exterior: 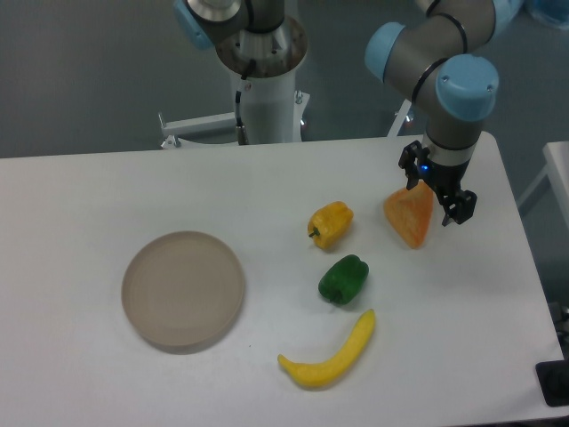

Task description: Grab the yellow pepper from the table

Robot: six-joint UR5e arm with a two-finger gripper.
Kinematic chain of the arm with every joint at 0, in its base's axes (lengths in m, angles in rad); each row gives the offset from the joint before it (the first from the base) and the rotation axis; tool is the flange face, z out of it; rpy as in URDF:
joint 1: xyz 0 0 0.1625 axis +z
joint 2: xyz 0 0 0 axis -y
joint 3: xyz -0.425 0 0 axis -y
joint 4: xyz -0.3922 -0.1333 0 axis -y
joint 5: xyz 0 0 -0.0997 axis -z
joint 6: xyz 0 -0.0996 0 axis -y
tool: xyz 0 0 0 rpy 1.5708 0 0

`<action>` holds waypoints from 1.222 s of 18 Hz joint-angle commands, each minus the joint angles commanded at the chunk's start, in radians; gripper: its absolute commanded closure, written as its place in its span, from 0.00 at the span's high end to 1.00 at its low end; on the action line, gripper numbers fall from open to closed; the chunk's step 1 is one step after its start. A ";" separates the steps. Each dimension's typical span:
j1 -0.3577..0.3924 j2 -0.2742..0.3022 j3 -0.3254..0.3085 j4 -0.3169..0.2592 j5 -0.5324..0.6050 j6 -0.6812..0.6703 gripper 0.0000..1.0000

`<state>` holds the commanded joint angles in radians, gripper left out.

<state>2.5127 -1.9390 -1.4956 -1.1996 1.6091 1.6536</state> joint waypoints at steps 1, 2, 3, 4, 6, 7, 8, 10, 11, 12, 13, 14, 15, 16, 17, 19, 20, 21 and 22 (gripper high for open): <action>-0.002 0.000 0.000 0.000 0.000 0.000 1.00; -0.002 0.000 -0.002 0.000 0.002 0.000 1.00; -0.003 -0.002 0.002 0.000 0.000 0.000 1.00; -0.005 -0.002 0.003 -0.002 0.002 0.000 1.00; -0.005 -0.002 0.003 0.000 -0.002 0.000 1.00; -0.005 -0.002 0.003 -0.002 -0.008 0.000 1.00; -0.005 -0.002 0.000 0.000 -0.012 -0.006 1.00; -0.006 0.002 -0.006 0.000 -0.012 -0.009 1.00; -0.009 0.000 -0.008 0.000 -0.012 -0.015 1.00; -0.011 0.000 -0.014 0.000 -0.017 -0.015 1.00; -0.017 0.003 -0.024 0.000 -0.029 -0.017 1.00; -0.029 0.008 -0.040 0.002 -0.037 -0.020 1.00; -0.050 0.018 -0.070 0.002 -0.035 -0.043 1.00; -0.083 0.049 -0.118 0.009 -0.035 -0.104 1.00; -0.106 0.058 -0.145 0.017 -0.034 -0.141 1.00; -0.144 0.092 -0.187 0.015 -0.020 -0.173 1.00; -0.155 0.116 -0.214 0.014 -0.021 -0.173 1.00; -0.158 0.135 -0.241 0.014 -0.029 -0.173 1.00; -0.158 0.147 -0.259 0.015 -0.034 -0.176 1.00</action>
<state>2.3547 -1.7918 -1.7547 -1.1842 1.5754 1.4773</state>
